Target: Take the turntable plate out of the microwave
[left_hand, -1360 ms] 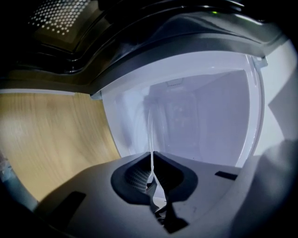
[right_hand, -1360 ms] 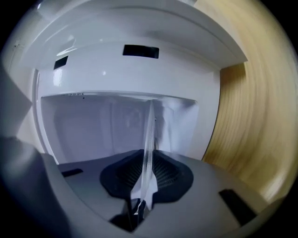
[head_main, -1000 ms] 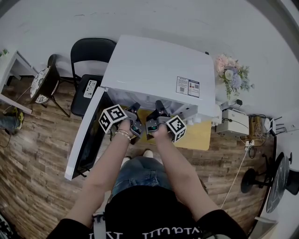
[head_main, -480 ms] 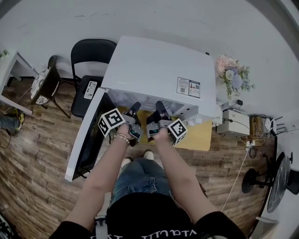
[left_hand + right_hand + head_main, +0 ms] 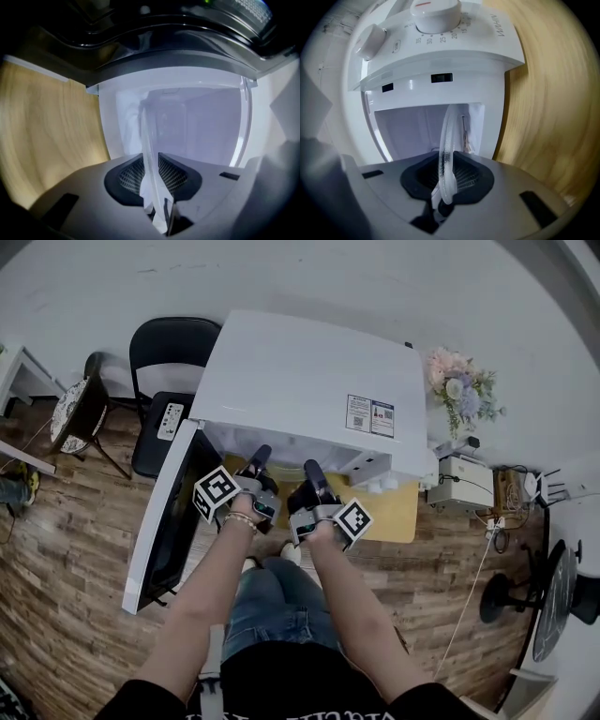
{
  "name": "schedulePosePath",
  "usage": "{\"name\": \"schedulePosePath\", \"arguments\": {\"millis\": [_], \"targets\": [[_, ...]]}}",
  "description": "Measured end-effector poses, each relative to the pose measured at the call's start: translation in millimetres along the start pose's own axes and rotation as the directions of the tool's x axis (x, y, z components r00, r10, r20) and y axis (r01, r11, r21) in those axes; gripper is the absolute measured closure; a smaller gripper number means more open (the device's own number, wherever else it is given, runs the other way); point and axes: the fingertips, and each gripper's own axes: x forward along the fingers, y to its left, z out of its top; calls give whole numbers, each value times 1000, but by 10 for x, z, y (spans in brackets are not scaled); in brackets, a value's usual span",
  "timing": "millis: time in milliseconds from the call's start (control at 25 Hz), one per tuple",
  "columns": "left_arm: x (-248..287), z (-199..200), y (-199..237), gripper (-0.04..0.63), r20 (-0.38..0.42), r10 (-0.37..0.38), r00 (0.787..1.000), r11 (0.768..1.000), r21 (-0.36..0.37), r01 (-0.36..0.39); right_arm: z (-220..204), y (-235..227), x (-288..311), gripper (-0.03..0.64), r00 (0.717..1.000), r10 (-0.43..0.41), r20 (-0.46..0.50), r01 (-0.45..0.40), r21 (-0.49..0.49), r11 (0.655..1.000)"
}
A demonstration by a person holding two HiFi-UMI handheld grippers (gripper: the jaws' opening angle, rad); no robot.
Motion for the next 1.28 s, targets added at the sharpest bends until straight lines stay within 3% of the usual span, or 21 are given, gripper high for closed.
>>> {"name": "schedulePosePath", "arguments": {"millis": [640, 720, 960, 1280], "targets": [[56, -15, -108, 528, 5, -119, 993, 992, -44, 119, -79, 78, -244, 546, 990, 129, -50, -130, -18, 991], [29, -27, -98, 561, 2, -121, 993, 990, -67, 121, -98, 87, -269, 549, 990, 133, -49, -134, -27, 991], [-118, -69, -120, 563, -10, -155, 988, 985, -84, 153, -196, 60, -393, 558, 989, 139, -39, -141, -53, 989], [-474, -216, -54, 563, -61, -140, 988, 986, -104, 133, -318, 75, -662, 548, 994, 104, 16, -102, -86, 991]]}}
